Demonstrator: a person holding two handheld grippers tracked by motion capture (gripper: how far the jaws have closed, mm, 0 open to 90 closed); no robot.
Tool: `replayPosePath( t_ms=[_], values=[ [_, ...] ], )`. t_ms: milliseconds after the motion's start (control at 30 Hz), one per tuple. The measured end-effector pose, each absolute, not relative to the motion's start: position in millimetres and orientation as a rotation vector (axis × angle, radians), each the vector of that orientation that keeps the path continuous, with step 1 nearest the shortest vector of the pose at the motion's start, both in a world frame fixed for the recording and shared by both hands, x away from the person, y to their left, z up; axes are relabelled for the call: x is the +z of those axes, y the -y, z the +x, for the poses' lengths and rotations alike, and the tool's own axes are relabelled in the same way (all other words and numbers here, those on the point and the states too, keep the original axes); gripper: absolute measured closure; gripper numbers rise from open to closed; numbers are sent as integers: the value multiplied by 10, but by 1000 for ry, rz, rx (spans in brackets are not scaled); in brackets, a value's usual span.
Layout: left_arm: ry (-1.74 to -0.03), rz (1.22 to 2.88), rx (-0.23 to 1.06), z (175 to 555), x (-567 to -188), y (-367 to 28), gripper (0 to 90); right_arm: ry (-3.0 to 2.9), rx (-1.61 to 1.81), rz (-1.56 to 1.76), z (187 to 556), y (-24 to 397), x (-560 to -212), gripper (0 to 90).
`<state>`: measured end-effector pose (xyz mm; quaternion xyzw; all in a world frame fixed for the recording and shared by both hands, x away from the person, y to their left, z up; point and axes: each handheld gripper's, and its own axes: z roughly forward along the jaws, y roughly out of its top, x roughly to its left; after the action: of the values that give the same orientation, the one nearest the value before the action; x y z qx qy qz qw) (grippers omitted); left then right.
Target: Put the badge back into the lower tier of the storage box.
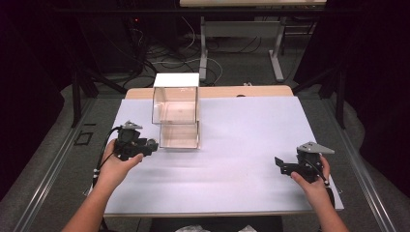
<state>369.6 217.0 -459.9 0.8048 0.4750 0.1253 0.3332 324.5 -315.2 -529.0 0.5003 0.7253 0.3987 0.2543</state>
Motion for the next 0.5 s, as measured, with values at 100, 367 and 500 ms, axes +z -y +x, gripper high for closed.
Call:
replayPosePath(
  t_ms=[100,367,500],
  values=[
    [-1228,2084,344,3703,-4608,-2123,465,-1975,1081,1351,3245,3160,-5290,56],
    [-1218,2047,334,3725,-4610,-2009,465,-1971,1085,1361,3241,3156,-5290,56],
    [-1208,2021,332,3734,-4610,-1946,465,-1972,1085,1359,3242,3155,-5289,57]
  ],
)
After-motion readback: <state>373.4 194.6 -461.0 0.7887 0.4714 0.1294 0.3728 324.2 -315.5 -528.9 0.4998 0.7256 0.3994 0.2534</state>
